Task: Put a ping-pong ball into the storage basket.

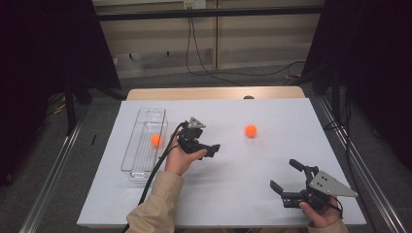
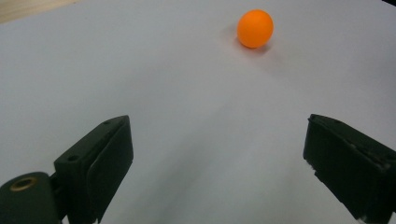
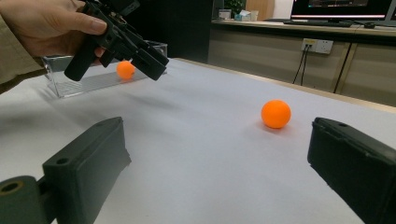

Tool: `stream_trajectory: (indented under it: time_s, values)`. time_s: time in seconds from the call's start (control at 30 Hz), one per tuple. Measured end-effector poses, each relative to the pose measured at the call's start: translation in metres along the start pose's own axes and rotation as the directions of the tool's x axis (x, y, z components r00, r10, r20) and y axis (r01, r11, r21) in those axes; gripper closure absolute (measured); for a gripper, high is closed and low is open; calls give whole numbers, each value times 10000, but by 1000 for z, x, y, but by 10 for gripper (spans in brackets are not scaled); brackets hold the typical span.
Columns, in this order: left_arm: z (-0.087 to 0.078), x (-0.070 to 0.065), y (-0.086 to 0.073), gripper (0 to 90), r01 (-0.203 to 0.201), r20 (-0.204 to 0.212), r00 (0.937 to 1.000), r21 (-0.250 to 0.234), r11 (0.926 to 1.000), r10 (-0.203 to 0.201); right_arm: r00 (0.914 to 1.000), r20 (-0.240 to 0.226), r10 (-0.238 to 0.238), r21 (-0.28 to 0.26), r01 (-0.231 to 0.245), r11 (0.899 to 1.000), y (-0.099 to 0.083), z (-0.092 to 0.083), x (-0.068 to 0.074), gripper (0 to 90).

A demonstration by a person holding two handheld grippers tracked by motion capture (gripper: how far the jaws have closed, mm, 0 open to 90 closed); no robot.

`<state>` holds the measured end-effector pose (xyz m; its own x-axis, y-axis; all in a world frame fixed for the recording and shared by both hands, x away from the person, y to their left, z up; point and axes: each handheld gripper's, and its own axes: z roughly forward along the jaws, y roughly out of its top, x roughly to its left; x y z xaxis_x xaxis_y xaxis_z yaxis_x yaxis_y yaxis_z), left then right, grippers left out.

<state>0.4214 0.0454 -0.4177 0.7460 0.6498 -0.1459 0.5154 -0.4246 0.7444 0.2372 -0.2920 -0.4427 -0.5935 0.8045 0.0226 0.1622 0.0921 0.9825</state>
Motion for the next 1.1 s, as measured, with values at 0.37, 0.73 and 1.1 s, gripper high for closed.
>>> stream_trajectory:
  time_s: [0.37, 0.73, 1.1]
  values:
    - [6, -6, 1, 83, -106, 55, 9999, -63, 9999, 107, 10000, 15, 21, -32, -21, 10000, 0, 0, 0, 41]
    - [12, -9, 2, 82, -143, 163, 9998, -81, 9999, 144, 10000, 28, 7, -20, -7, 10000, 0, 0, -1, 41]
    - [16, -15, 3, 82, -187, 253, 9995, -76, 9998, 189, 10000, 50, 17, -18, -17, 10000, 0, 0, -1, 41]
